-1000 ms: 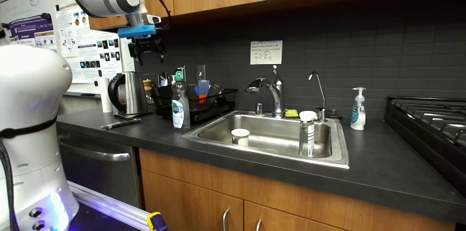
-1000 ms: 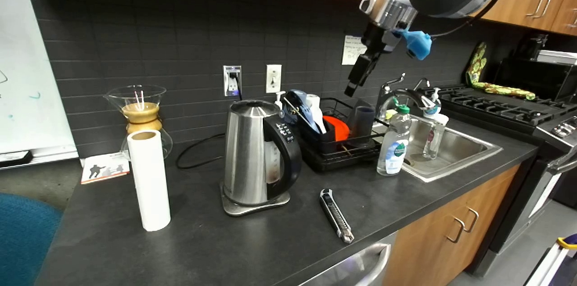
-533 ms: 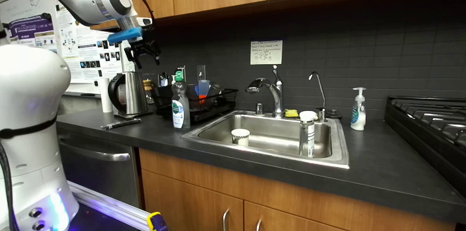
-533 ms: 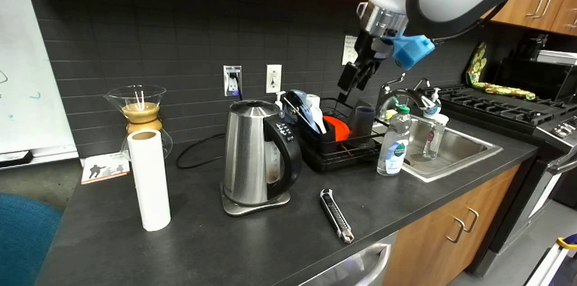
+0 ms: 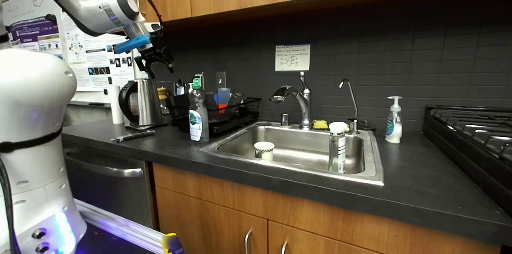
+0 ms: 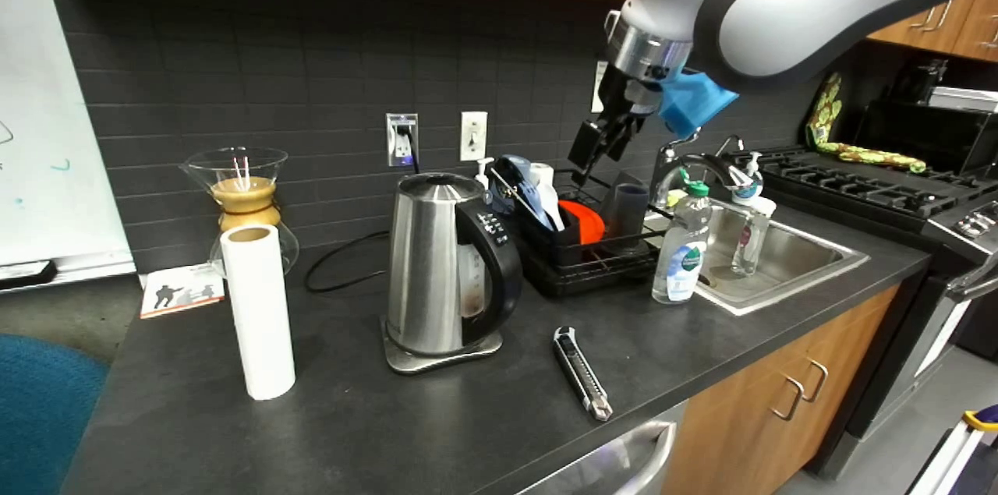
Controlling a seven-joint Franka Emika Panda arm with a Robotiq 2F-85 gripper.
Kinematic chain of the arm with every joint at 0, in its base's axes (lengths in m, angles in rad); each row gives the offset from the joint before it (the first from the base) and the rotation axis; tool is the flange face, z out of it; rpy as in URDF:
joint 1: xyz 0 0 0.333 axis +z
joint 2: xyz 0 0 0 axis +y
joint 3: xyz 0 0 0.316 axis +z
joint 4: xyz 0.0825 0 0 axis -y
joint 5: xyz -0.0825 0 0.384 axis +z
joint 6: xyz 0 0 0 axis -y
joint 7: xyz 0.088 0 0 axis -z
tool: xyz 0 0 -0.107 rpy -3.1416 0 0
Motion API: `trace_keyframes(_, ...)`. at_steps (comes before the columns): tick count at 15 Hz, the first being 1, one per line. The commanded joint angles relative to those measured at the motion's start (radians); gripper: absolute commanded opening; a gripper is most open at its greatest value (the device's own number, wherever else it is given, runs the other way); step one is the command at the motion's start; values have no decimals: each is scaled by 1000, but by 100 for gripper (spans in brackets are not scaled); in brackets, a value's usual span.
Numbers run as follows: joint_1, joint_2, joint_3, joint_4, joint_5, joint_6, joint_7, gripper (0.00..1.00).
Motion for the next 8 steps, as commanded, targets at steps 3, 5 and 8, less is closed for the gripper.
trace_keyframes(3,-4,56,29,2,-74,80,32,100)
trace_keyframes(5,-5,77,35,10,-98,105,32,100)
trace_keyframes(8,-6,104,50,16,-161,150,48,100)
